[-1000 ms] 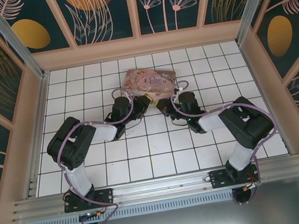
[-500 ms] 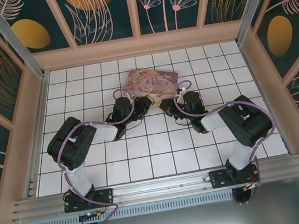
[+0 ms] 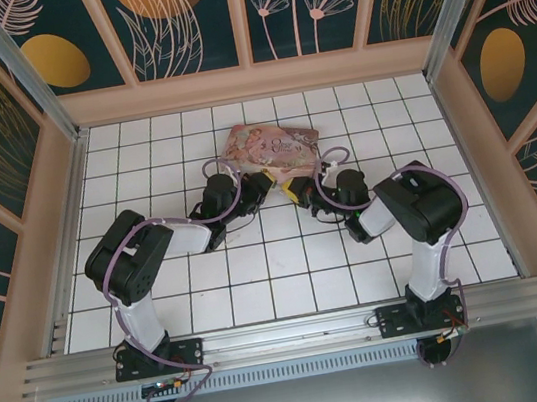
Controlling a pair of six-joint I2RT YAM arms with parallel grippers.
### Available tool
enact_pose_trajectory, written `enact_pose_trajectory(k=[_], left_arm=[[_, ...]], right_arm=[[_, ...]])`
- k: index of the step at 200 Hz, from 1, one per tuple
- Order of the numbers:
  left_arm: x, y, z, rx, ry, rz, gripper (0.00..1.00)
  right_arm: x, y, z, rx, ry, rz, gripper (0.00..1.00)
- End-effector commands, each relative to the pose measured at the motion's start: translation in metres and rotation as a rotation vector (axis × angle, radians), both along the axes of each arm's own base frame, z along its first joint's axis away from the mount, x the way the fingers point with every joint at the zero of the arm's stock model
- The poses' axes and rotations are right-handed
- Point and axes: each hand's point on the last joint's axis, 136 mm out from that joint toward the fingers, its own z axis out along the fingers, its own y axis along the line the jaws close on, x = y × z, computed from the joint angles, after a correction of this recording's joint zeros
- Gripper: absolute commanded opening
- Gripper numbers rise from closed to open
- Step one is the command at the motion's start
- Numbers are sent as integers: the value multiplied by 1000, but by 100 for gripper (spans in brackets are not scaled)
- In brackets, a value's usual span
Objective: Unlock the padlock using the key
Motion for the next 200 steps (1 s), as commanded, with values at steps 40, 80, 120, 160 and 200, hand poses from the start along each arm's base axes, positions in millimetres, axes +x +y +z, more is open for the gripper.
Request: enact_pose_trajectory(k=[40, 80, 120, 160, 200], left_arm=[[-49, -44, 39, -108, -68, -271, 0], [-48, -45, 39, -110, -68, -273, 0], [-47, -46, 41, -119, -67, -272, 0], [-48, -44, 51, -179, -75, -258, 0], [-49, -43, 62, -245, -84, -246, 0]], right_arm=[[23, 12, 28, -173, -149, 17, 0], [29, 8, 24, -398, -204, -12, 0], [27, 10, 26, -223, -181, -4, 0], [19, 20, 38, -14, -150, 13, 0], [16, 23, 50, 107, -111, 0, 0]])
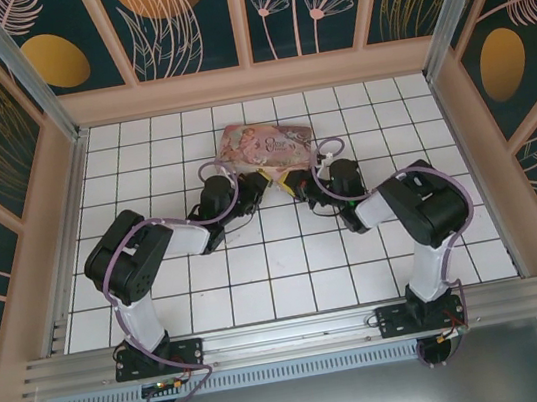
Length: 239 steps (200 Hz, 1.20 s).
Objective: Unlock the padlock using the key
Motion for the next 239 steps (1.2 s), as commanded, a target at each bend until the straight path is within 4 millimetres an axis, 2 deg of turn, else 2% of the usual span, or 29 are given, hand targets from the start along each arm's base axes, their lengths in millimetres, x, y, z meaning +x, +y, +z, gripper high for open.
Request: enact_pose_trajectory(k=[1, 37, 76, 117, 120, 145, 170, 207, 239], left_arm=[[-56, -53, 61, -202, -120, -302, 0], [-57, -52, 66, -245, -121, -287, 0], [-53, -53, 63, -237, -117, -276, 0], [-50, -55, 47, -181, -94, -266, 0], [-50, -55, 47, -176, -95, -266, 0], [-47, -56, 39, -132, -92, -262, 0], [-46, -56, 37, -128, -89, -262, 0], [-46, -57, 34, -112, -85, -263, 0], [-45, -56, 32, -104, -81, -261, 0]], right_arm=[[-2, 15, 46, 194, -82, 16, 0], [-2, 19, 50, 306, -32, 32, 0], [-8, 30, 52, 294, -30, 56, 0], [-4, 28, 58, 179, -81, 32, 0], [-9, 34, 60, 167, -87, 46, 0], [-11, 42, 70, 45, -158, 53, 0], [-12, 51, 76, -48, -226, 69, 0], [-15, 51, 77, -92, -308, 60, 0], [-19, 55, 85, -224, -442, 52, 0]])
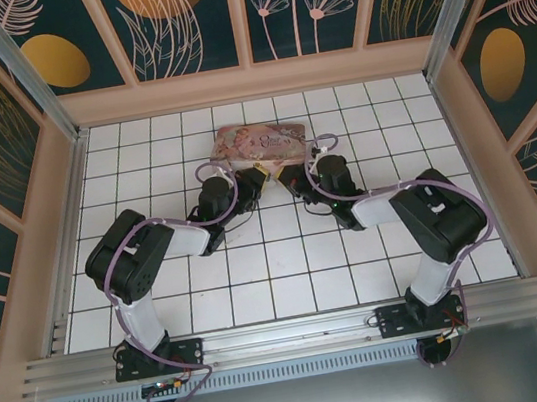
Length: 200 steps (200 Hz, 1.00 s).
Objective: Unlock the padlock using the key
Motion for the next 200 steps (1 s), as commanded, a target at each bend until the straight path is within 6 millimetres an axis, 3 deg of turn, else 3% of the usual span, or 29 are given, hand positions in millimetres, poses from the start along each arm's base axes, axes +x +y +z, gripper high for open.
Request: enact_pose_trajectory(k=[1, 40, 65, 84, 116, 141, 166, 200], left_arm=[[-53, -60, 21, -42, -64, -316, 0], [-52, -62, 19, -41, -61, -316, 0], [-52, -61, 15, -32, -57, -316, 0], [-52, -61, 13, -28, -51, -315, 0], [-51, -61, 13, -19, -52, -312, 0], [-50, -61, 11, -4, -50, -311, 0], [-50, -61, 8, 2, -48, -314, 0], [-52, -61, 5, 2, -43, -314, 0]], right_arm=[[-24, 47, 70, -18, -292, 172, 0], [-25, 45, 69, -23, -305, 179, 0], [-32, 44, 74, 204, -222, 201, 0], [-37, 47, 89, 380, -186, 215, 0], [-41, 53, 104, 477, -135, 218, 0], [-38, 60, 106, 349, -158, 227, 0], [-28, 57, 87, 150, -172, 204, 0], [-24, 53, 80, 197, -156, 220, 0]])
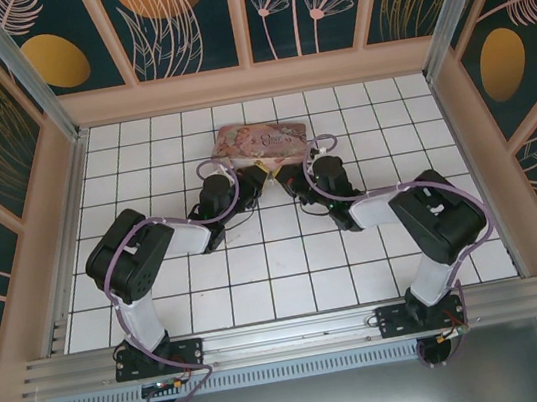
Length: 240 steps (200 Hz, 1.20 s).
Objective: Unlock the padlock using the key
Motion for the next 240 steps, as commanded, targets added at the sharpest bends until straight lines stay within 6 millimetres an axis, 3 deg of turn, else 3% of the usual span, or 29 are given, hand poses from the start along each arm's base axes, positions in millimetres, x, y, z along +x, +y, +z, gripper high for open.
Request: enact_pose_trajectory(k=[1, 30, 42, 65, 116, 143, 162, 203, 240], left_arm=[[-55, -57, 2, -12, -15, -303, 0], [-54, -59, 1, -66, 4, -294, 0], [-54, -60, -1, -83, 17, -291, 0], [-51, -55, -15, -36, 57, -260, 0], [-34, -39, -40, 123, 88, -163, 0], [-26, -34, -42, 149, 84, -147, 0], [-21, -31, -39, 163, 72, -140, 0], [-19, -30, -38, 189, 60, -165, 0], [-24, -31, -37, 201, 65, -196, 0]], right_arm=[[-24, 48, 76, 150, -214, 243, 0], [-35, 74, 89, 276, -245, 344, 0], [-36, 74, 95, 322, -264, 355, 0], [-31, 65, 86, 285, -245, 329, 0], [-32, 39, 68, 170, -211, 281, 51], [-43, 25, 50, 78, -182, 294, 71], [-55, 12, 31, -20, -150, 304, 78], [-71, -12, 8, -290, -170, 357, 78], [-64, -30, -9, -587, -248, 368, 68]])
